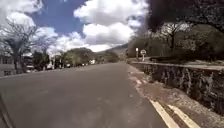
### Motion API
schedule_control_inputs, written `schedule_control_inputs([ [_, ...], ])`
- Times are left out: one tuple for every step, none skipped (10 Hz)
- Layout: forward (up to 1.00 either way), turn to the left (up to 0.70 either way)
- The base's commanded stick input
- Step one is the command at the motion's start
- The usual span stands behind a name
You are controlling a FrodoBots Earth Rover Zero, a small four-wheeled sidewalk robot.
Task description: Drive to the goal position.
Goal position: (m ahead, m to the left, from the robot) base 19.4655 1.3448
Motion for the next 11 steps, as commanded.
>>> schedule_control_inputs([
  [0.70, 0.00],
  [0.70, 0.00],
  [0.70, 0.00],
  [0.70, 0.00],
  [0.70, 0.00],
  [0.70, 0.00],
  [0.70, 0.00],
  [0.70, 0.00],
  [0.70, 0.00],
  [0.70, 0.00],
  [0.70, 0.00],
])
